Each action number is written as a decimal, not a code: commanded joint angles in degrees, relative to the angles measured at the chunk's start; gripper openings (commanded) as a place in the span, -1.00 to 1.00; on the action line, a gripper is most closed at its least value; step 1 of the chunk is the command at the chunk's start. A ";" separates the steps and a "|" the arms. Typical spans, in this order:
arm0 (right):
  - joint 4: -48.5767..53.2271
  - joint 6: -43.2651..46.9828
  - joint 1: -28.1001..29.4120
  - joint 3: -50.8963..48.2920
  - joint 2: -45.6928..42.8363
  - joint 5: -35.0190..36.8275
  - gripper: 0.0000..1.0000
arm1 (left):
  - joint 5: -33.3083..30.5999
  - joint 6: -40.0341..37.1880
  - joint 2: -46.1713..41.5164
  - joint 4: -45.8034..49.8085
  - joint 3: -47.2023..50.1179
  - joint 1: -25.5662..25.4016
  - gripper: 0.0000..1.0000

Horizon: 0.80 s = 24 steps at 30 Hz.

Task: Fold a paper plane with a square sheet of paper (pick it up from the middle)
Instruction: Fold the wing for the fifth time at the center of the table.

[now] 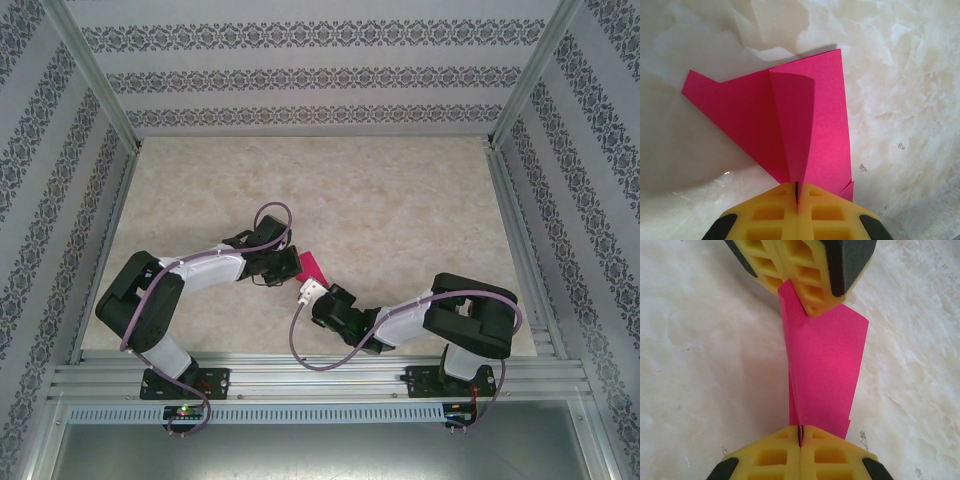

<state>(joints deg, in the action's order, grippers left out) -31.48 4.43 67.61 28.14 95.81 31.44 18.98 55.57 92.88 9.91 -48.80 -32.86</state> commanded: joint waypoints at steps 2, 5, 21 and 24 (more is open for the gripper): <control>0.62 -3.05 -0.65 1.35 0.69 -2.78 -1.00 | -0.84 -0.97 -1.96 2.66 -0.94 0.69 -0.76; 0.50 -6.24 -1.30 0.80 0.07 -4.99 -1.00 | -3.14 -1.25 -4.14 5.05 -1.05 0.68 -0.59; -7.17 -30.18 -12.04 -2.32 -2.07 -31.02 -1.00 | -13.36 -1.51 -16.14 10.44 2.79 0.81 0.01; -8.97 -34.88 -14.49 -2.47 -1.00 -36.22 -1.00 | -12.09 -2.17 -16.53 8.81 3.68 0.85 -0.04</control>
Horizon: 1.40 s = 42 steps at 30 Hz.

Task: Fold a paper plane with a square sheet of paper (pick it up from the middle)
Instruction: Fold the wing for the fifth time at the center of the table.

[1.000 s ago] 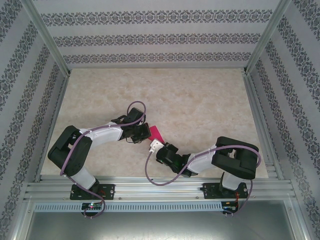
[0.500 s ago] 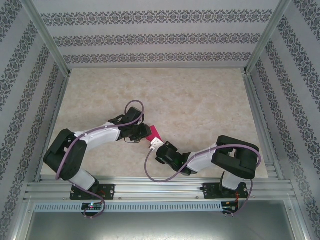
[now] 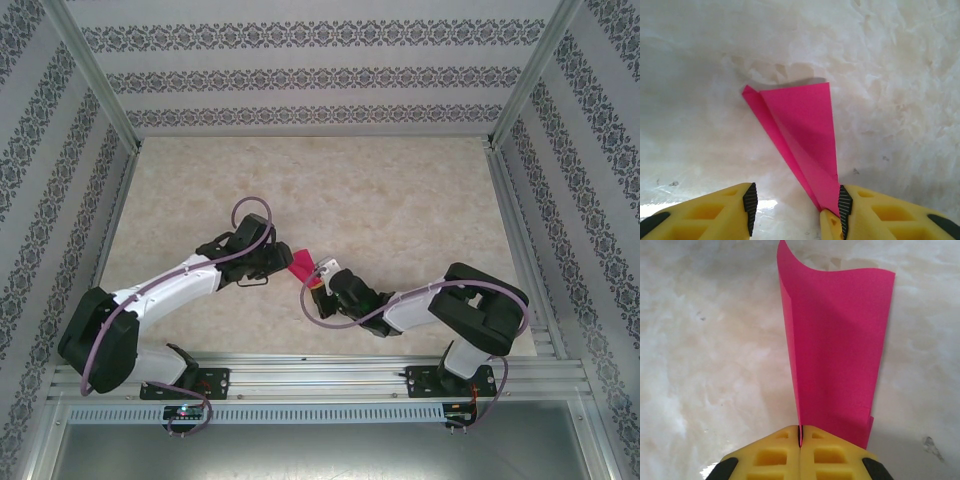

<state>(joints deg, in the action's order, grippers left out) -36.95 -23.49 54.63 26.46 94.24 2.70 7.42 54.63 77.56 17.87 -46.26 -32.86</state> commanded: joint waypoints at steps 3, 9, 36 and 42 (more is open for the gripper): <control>-5.57 -11.29 -4.26 -1.34 1.46 -11.91 -1.00 | 1.06 -1.55 -1.19 -1.12 2.23 0.80 -0.08; -4.07 -17.43 -8.13 0.49 3.45 -19.61 -1.00 | 6.18 -2.56 -0.05 -7.70 4.29 0.80 -0.18; -3.21 -20.19 -9.32 3.34 5.90 -23.48 -0.87 | 5.48 4.23 11.25 -2.47 -3.70 0.87 0.62; -1.97 -13.84 -6.43 3.01 3.67 -17.94 -0.85 | 5.68 5.41 15.02 1.80 -6.44 1.00 0.63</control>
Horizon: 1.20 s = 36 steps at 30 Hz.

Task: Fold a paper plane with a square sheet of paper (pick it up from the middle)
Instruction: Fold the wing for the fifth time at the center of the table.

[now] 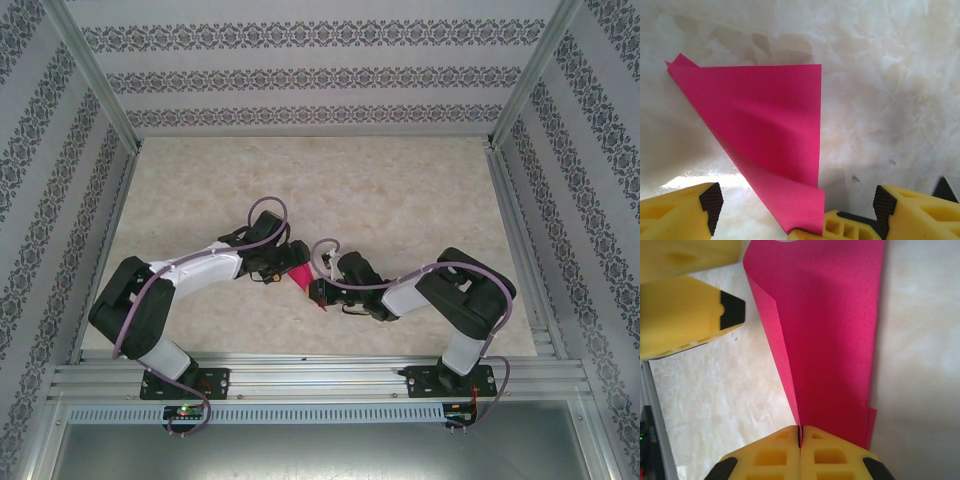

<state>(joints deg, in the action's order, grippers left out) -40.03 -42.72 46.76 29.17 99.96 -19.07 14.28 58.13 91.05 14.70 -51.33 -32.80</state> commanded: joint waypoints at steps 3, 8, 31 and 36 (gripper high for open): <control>1.34 9.61 3.68 -0.06 -3.33 8.31 -0.84 | -0.91 2.89 1.93 5.74 -1.66 0.99 0.60; 2.45 14.50 5.58 0.10 -3.90 13.03 -0.84 | -1.32 3.13 2.73 7.89 -2.20 0.98 0.43; 11.46 29.71 10.97 2.23 -5.05 23.44 -0.47 | -1.76 0.53 3.10 12.04 -4.56 1.33 -0.79; 13.74 34.20 12.76 3.18 -5.46 27.85 -0.43 | -1.58 -0.06 3.22 12.28 -4.76 1.42 -0.98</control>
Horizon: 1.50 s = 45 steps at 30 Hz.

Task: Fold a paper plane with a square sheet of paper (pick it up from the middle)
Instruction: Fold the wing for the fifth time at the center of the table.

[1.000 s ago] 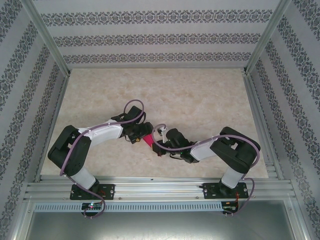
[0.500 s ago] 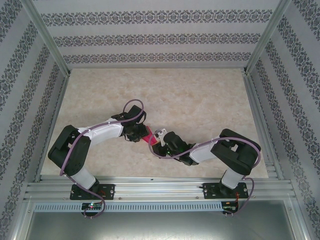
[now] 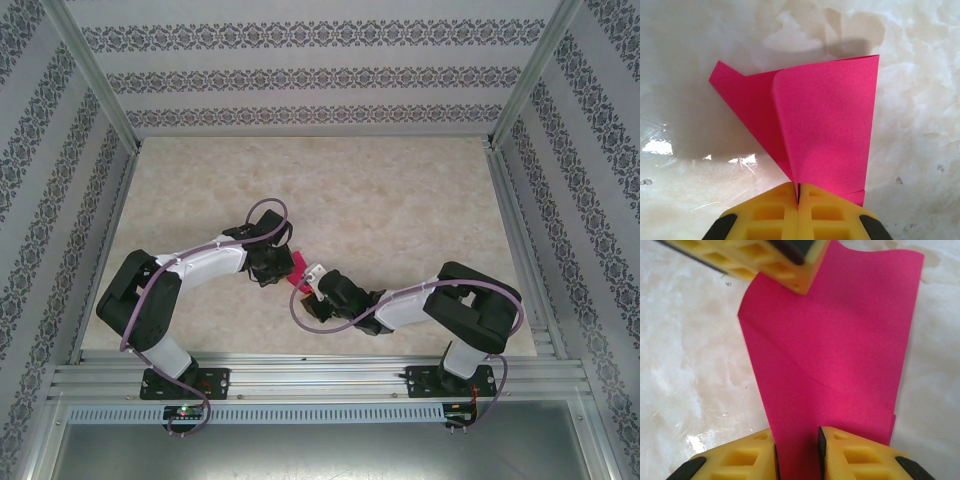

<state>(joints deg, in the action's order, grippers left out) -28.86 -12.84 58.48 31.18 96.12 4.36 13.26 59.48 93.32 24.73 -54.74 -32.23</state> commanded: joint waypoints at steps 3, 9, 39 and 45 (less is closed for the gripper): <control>3.21 7.04 1.95 1.29 -2.27 6.88 -0.37 | -0.27 -1.52 0.99 2.25 -1.37 0.93 -1.00; 6.50 13.33 3.98 3.14 -1.88 12.27 -0.27 | 0.68 -2.00 0.66 2.33 -1.39 1.36 -1.00; 7.98 16.34 7.66 6.13 2.06 21.87 -0.73 | 1.82 -3.32 -1.48 1.94 -0.55 2.51 -1.00; 8.62 13.84 7.60 6.41 1.71 21.23 -1.00 | 1.48 -3.87 -1.95 2.43 -0.66 2.58 -0.99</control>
<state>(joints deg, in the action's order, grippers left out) -21.12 3.16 65.78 36.40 97.62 25.06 15.16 57.23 93.27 24.93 -54.89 -30.61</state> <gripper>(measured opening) 0.054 0.059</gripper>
